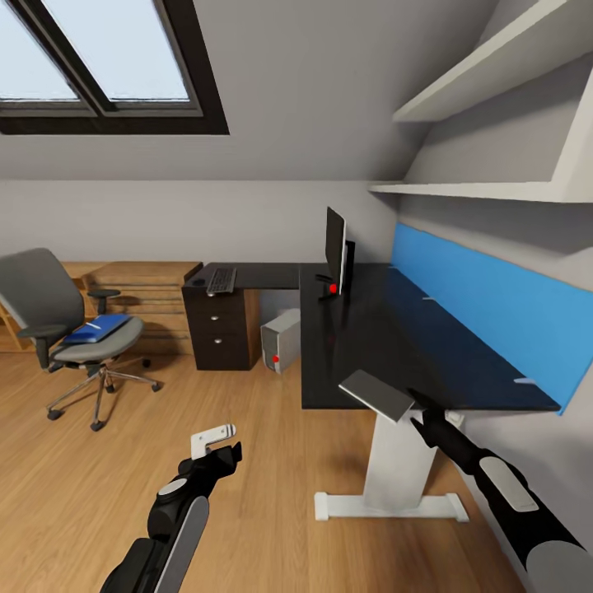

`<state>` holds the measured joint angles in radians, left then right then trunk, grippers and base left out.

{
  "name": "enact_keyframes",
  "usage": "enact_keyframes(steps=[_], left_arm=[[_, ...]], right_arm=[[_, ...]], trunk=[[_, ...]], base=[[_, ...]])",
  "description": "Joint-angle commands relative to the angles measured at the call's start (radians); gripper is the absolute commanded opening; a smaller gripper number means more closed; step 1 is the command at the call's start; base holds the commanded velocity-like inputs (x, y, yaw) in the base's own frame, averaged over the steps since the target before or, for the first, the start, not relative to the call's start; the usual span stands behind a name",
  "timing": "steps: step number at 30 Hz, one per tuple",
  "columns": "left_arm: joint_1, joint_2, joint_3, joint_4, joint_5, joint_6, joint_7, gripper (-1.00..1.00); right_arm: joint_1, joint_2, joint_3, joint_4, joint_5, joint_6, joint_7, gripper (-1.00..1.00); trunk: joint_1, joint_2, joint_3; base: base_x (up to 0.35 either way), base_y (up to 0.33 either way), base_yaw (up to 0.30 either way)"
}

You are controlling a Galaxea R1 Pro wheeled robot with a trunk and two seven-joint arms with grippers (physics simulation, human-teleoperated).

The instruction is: In the bedroom, organize the workspace by keeping the computer under the desk, ensuring the monitor is on the desk, placing the keyboard on the desk next to the monitor, placing the mouse on the desk next to the keyboard, moving the folder from the swivel chair onto the desk next to the mouse, stacking the notebook on top of the folder with the pen on top of the notebook, and positioning the swivel chair next to the desk.

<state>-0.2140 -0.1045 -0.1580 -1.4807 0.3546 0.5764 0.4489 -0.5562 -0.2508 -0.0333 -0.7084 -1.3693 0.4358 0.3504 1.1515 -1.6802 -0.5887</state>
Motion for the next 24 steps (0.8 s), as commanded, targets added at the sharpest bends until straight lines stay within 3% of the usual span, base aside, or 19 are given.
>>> enact_keyframes(steps=[1, 17, 24], left_arm=[[-0.001, 0.000, -0.001, -0.001, 0.010, 0.002, 0.010, 1.00], [-0.001, 0.000, -0.002, 0.000, 0.010, 0.002, 0.010, 1.00], [-0.001, 0.000, -0.002, 0.006, 0.010, 0.002, 0.009, 1.00]], right_arm=[[-0.001, 0.001, -0.003, 0.001, -0.006, 0.008, 0.001, 1.00], [-0.001, 0.002, -0.003, 0.002, -0.006, 0.007, 0.002, 1.00], [-0.001, 0.002, -0.004, 0.005, -0.005, 0.006, 0.001, 1.00]], trunk=[[0.004, -0.008, -0.004], [0.065, -0.120, -0.054], [0.065, -0.120, -0.054]], base=[[0.000, 0.000, 0.000], [0.000, 0.000, 0.000], [0.000, 0.000, 0.000]])
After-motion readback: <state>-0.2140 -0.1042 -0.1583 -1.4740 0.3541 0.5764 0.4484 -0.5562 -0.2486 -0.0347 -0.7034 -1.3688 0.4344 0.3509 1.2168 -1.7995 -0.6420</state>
